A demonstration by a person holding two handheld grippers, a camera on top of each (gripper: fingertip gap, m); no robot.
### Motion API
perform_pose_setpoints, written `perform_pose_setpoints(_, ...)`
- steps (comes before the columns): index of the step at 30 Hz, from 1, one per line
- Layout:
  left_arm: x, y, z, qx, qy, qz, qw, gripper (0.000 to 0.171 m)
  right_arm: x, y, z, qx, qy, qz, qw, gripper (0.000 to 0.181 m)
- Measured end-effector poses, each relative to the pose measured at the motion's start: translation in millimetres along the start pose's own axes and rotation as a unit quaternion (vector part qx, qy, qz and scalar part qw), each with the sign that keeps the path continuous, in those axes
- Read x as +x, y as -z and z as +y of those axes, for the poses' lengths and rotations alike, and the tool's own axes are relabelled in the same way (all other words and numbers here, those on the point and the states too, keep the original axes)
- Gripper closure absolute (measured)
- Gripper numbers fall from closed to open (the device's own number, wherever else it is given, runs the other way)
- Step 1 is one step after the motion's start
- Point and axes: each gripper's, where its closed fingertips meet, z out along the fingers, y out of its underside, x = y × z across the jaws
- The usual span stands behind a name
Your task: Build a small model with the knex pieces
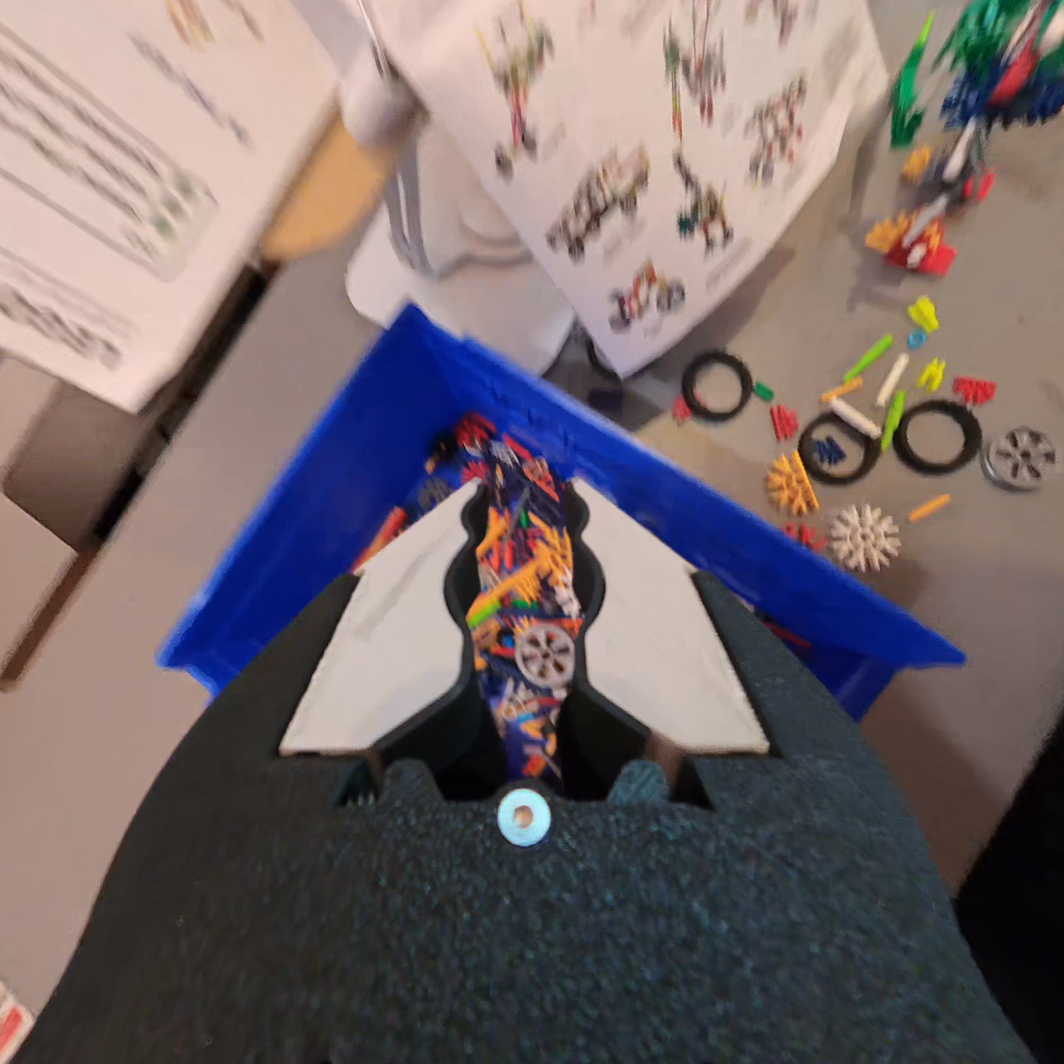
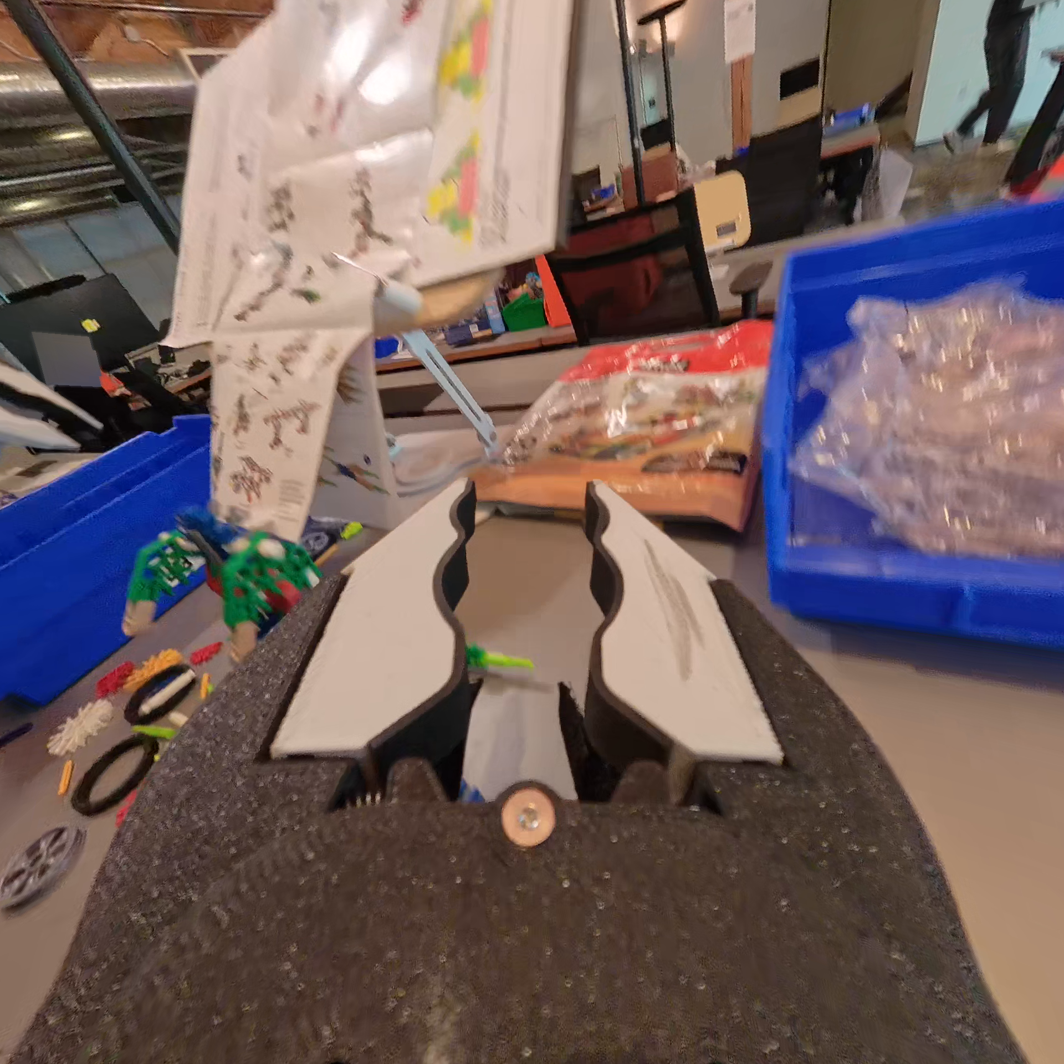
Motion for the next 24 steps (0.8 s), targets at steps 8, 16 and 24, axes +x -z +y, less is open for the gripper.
perform_pose_setpoints(8,-31.2,-16.4,-119.6,0.118,-0.047,-0.070,0.989,0.145,-87.7,-107.6,-69.0,-0.068,0.140,-0.064,0.986,0.144)
perform_pose_setpoints(16,-62.3,-48.1,-155.5,0.133,0.009,-0.078,0.988,0.143,-126.4,-203.6,-56.6,-0.140,0.232,-0.122,0.955,0.151)
perform_pose_setpoints(24,-65.5,-63.3,-163.5,0.134,0.017,-0.067,0.989,0.149,-128.1,-229.6,-52.2,-0.143,0.258,-0.119,0.948,0.173)
